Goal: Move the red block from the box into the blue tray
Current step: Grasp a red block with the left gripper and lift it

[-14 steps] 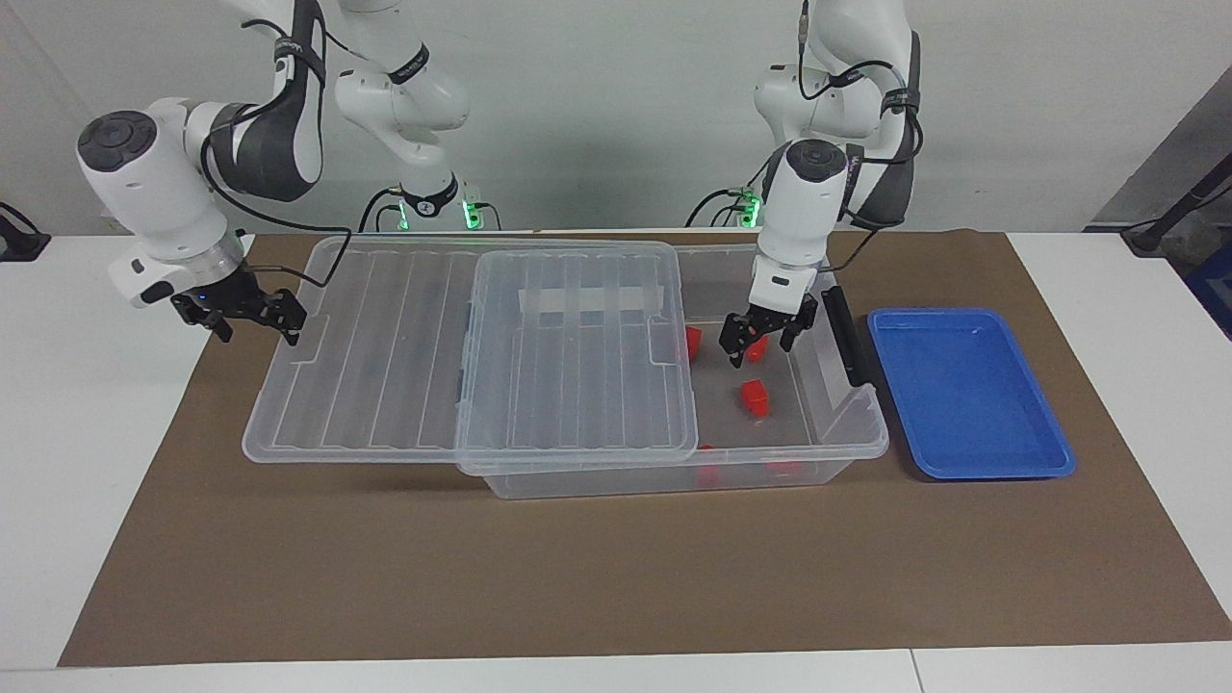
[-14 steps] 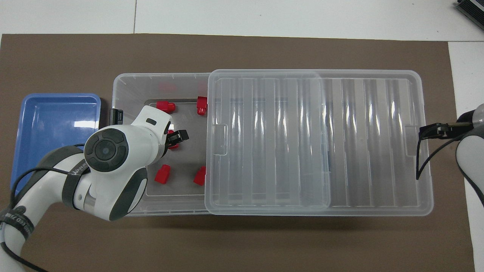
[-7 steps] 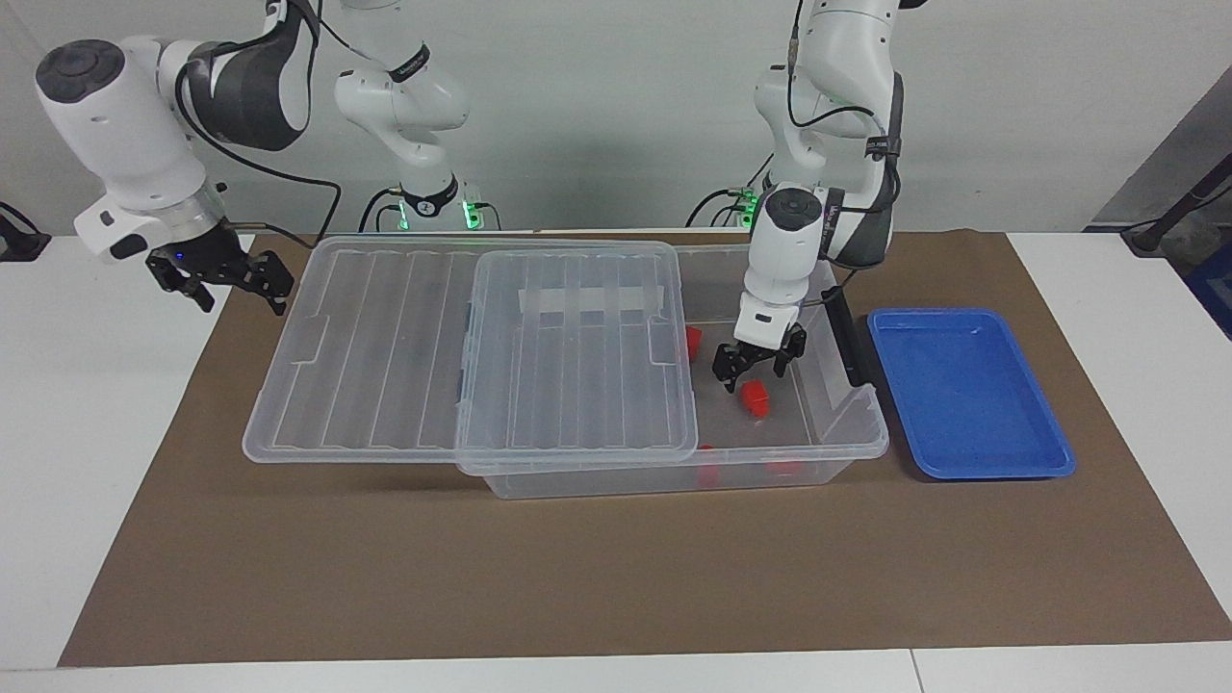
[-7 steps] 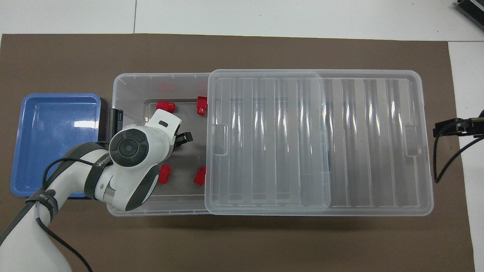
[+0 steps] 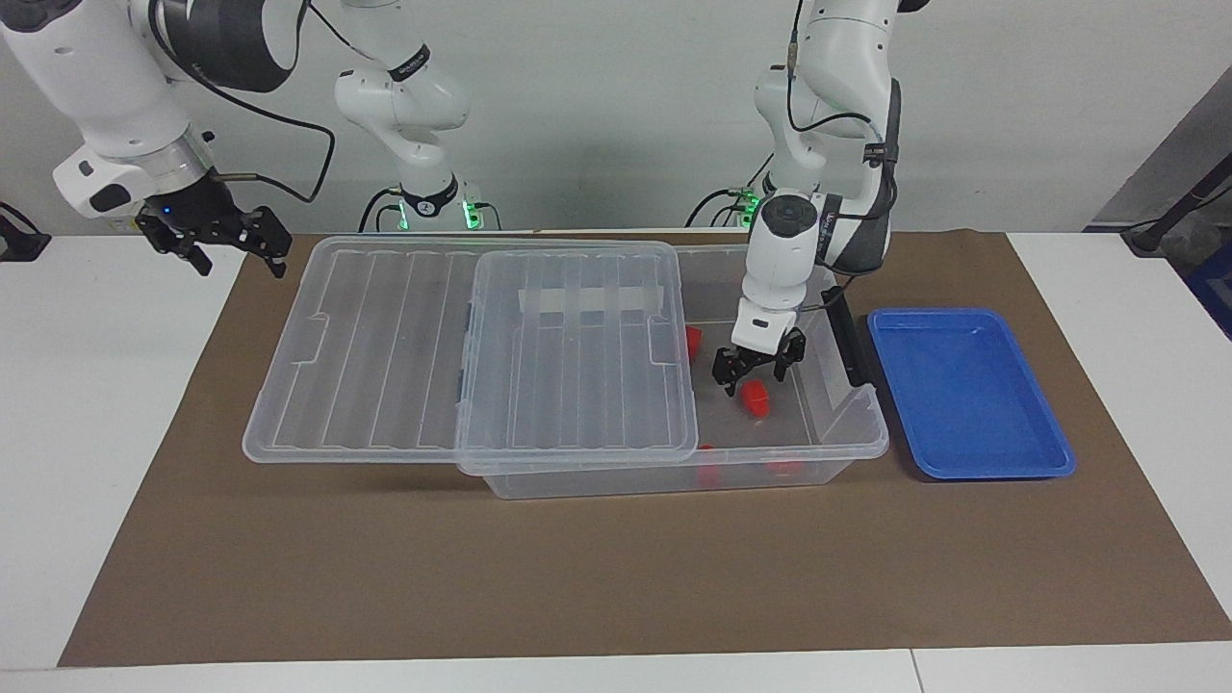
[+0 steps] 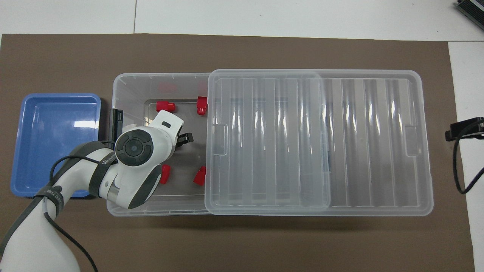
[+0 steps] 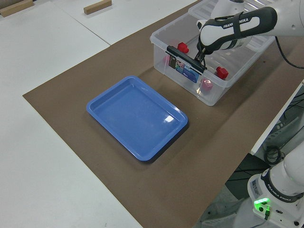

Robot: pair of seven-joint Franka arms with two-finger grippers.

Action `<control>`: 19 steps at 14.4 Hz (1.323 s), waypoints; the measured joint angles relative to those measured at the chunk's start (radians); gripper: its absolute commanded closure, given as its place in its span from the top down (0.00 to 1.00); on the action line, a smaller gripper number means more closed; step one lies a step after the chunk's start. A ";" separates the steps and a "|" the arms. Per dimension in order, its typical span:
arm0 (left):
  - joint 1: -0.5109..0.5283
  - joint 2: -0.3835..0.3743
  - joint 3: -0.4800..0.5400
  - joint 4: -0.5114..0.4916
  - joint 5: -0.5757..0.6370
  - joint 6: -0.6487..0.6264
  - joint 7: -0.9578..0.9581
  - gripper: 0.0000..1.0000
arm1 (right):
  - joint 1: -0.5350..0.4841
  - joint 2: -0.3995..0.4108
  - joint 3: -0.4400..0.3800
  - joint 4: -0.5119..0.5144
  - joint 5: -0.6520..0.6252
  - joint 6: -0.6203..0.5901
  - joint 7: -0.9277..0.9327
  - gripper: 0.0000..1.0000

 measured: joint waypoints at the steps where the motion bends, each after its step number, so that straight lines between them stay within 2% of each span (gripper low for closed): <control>1: 0.000 0.008 0.000 0.000 0.000 0.007 0.000 0.98 | 0.000 0.000 0.002 0.014 0.001 -0.018 0.011 1.00; 2: 0.000 0.014 0.000 0.000 0.000 0.012 0.000 0.88 | 0.000 0.000 0.002 0.019 0.001 -0.024 0.014 1.00; 4: 0.000 0.017 0.000 0.000 0.004 0.013 0.001 0.61 | 0.000 0.000 0.003 0.019 0.001 -0.027 0.015 1.00; 5: 0.000 0.017 0.000 0.000 0.009 0.014 0.001 0.45 | 0.000 0.000 0.005 0.019 0.001 -0.027 0.015 1.00; 7: 0.000 0.017 0.000 0.000 0.014 0.014 0.002 0.05 | 0.002 0.000 0.012 0.019 0.001 -0.027 0.015 1.00; 8: 0.000 0.017 0.000 0.000 0.017 0.014 0.005 0.00 | 0.013 0.000 0.012 0.019 0.001 -0.027 0.015 1.00; 11: 0.000 0.017 0.000 0.000 0.049 0.013 0.029 0.00 | 0.103 0.001 -0.048 0.019 -0.001 -0.027 0.025 1.00; 14: 0.000 0.015 0.002 0.011 0.053 -0.007 0.050 0.00 | 0.134 0.002 -0.083 0.019 -0.001 -0.027 0.025 1.00; 19: 0.002 -0.030 0.010 0.154 0.054 -0.258 0.127 0.00 | 0.134 0.003 -0.090 0.019 0.000 -0.027 0.026 1.00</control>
